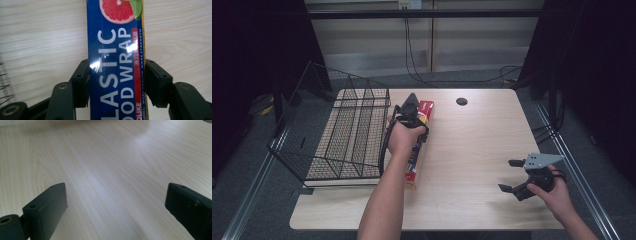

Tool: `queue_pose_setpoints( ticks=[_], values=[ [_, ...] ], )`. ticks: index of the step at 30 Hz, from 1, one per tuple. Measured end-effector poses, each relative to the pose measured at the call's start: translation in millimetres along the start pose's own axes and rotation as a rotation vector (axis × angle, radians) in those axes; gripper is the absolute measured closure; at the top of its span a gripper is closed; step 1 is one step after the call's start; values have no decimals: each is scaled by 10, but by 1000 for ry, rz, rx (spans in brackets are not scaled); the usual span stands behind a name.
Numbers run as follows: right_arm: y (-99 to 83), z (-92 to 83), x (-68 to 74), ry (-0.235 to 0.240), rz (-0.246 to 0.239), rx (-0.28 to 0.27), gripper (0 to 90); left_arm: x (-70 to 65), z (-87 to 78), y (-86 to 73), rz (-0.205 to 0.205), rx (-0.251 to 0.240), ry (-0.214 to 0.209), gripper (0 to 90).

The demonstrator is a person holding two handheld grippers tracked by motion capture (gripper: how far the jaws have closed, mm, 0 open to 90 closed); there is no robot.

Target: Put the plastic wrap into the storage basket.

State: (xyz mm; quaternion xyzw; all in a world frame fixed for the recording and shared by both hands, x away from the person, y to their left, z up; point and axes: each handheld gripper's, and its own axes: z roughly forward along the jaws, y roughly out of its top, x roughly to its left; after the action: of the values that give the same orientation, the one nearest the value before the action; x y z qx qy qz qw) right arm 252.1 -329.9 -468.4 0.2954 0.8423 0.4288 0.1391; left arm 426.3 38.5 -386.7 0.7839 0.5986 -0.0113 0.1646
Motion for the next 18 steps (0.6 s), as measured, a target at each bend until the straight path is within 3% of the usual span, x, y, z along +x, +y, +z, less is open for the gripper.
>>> queue_pose_setpoints(
  ticks=[12, 18],
  values=[
    [4, 7, 9, 2, -1, 3, 37, 174, -353, -26, -21, -35, 6, 448],
    [0, 9, 4, 5, -1, 5, 37, 182, -462, -15, -8, -27, 21, 449]
  ],
)
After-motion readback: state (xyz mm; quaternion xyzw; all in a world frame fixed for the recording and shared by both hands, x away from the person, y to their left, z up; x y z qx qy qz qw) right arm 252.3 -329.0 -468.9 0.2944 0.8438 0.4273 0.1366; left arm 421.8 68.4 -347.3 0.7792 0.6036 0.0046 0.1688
